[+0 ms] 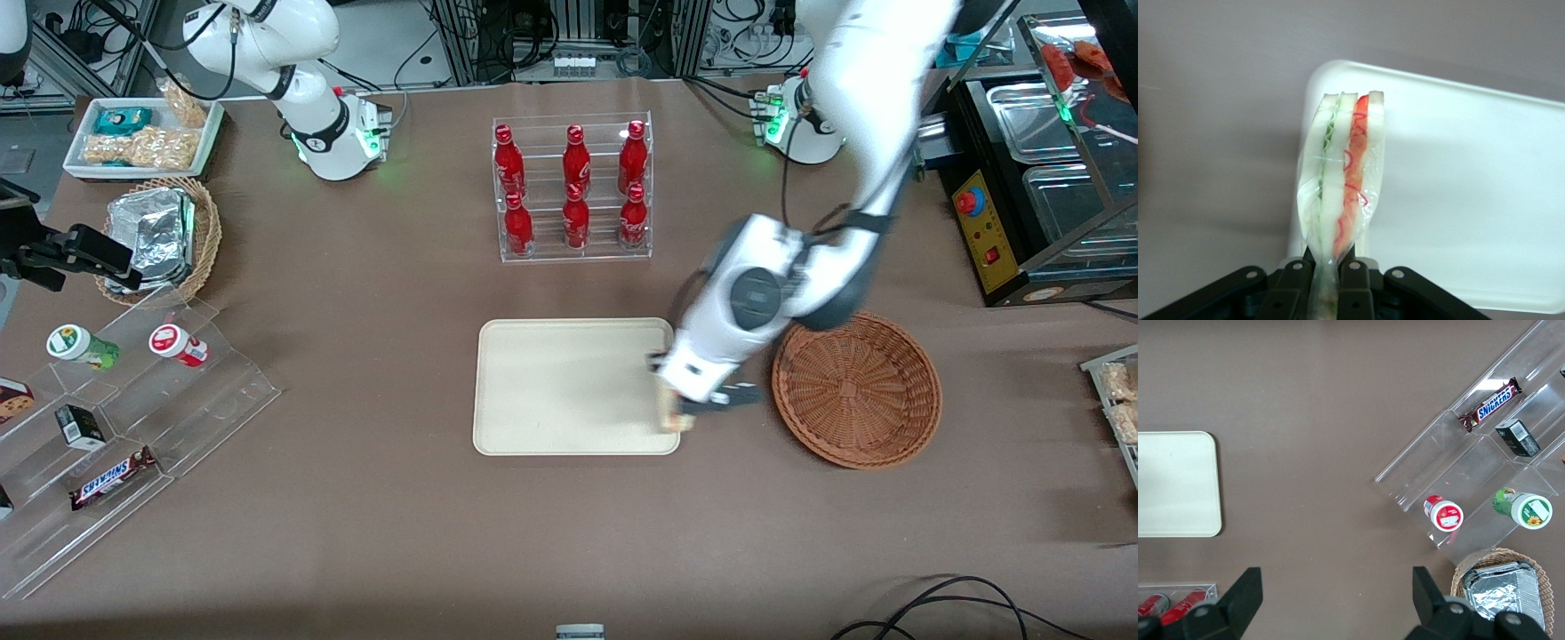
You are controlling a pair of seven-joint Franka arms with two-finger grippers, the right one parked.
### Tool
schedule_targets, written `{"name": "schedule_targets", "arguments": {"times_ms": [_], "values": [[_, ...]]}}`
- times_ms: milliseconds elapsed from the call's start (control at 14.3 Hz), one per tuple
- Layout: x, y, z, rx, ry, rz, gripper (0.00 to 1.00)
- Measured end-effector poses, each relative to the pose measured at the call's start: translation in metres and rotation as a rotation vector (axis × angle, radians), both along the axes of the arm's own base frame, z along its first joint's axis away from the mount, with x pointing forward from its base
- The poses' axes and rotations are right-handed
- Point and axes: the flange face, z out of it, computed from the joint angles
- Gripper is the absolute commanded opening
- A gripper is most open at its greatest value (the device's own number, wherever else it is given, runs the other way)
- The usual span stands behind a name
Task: Place sandwich from basket to tray
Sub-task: 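Lift the sandwich and carry it with the left gripper over the cream tray, then lower the sandwich onto the tray and open the left gripper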
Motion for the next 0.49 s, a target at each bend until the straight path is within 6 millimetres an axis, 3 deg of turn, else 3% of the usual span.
{"name": "schedule_targets", "arguments": {"times_ms": [210,490], "values": [[-0.016,-0.069,-0.014,-0.027,-0.011,-0.006,0.0],[-0.024,-0.107,-0.023,-0.043,-0.019,-0.021,0.0]]}}
